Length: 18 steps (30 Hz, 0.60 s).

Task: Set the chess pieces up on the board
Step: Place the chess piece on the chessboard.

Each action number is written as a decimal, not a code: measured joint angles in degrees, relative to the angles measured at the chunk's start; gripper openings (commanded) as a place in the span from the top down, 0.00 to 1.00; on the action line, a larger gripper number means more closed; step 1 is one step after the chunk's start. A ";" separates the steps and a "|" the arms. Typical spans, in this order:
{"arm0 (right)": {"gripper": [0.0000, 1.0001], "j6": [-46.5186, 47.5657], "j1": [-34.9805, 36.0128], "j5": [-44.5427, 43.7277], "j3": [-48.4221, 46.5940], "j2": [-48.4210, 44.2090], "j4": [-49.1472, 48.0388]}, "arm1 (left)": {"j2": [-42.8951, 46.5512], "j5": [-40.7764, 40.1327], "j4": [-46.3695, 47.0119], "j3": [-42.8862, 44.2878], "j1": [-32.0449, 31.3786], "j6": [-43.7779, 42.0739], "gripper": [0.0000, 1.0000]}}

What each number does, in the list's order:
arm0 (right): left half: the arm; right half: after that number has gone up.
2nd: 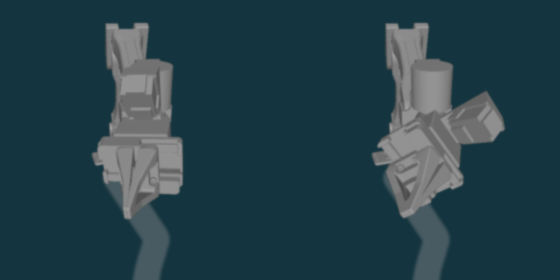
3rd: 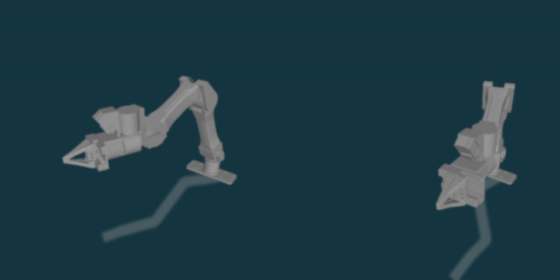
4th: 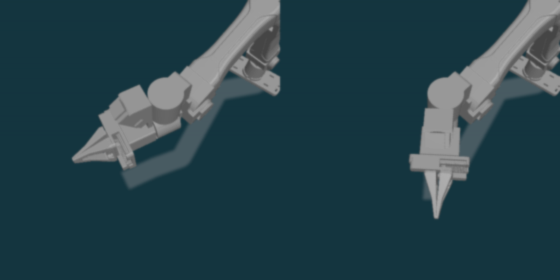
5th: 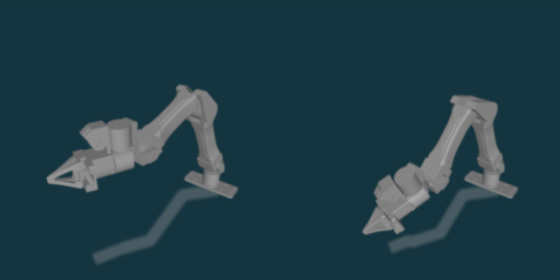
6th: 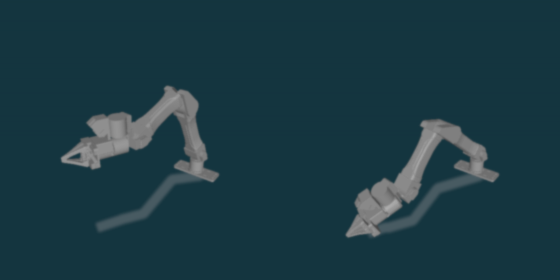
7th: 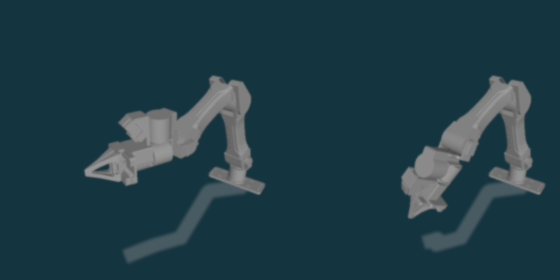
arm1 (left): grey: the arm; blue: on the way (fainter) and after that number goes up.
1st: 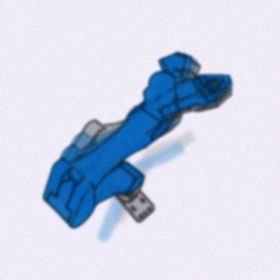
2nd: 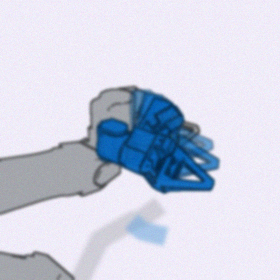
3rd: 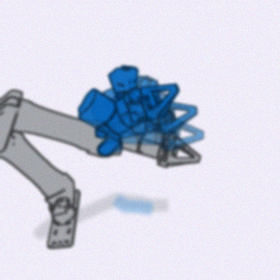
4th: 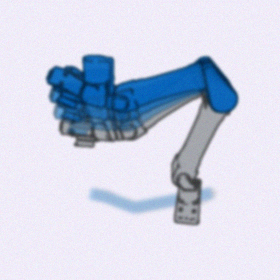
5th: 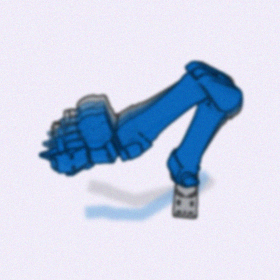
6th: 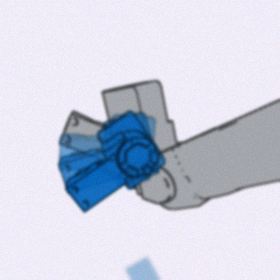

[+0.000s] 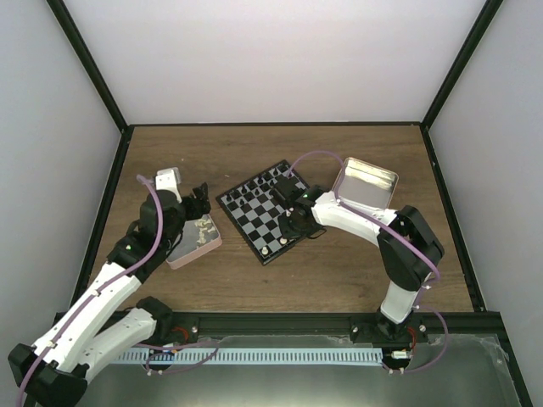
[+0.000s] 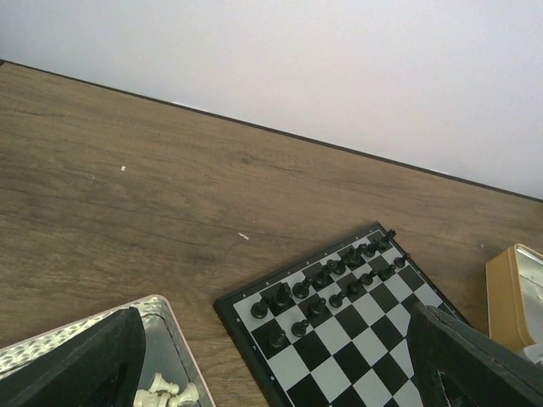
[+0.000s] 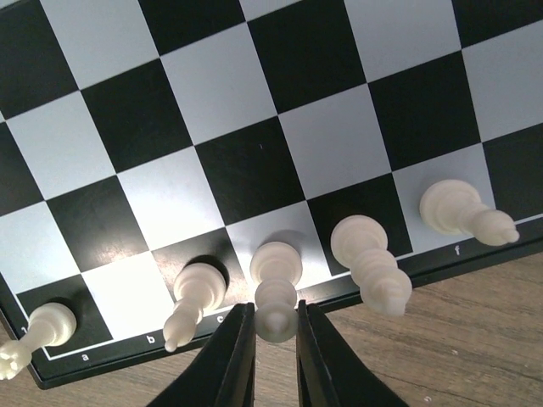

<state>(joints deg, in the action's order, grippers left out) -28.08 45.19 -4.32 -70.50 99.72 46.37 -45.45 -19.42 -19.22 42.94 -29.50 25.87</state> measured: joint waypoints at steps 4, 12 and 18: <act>0.84 0.00 0.00 -0.11 0.02 0.09 -0.74 | -0.22 0.00 0.00 0.00 0.00 0.00 0.13; 0.84 -0.02 0.00 -0.31 0.04 0.44 -0.94 | -0.22 -0.02 0.00 0.00 0.00 -0.02 0.13; 0.78 -0.02 0.00 -0.48 0.04 0.44 -0.92 | -0.22 0.00 0.00 0.00 0.00 0.00 0.13</act>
<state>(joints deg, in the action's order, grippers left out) -28.10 45.19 -4.80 -70.46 100.16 45.45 -45.67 -19.42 -19.22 42.94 -29.50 25.87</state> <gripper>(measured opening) 0.180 0.869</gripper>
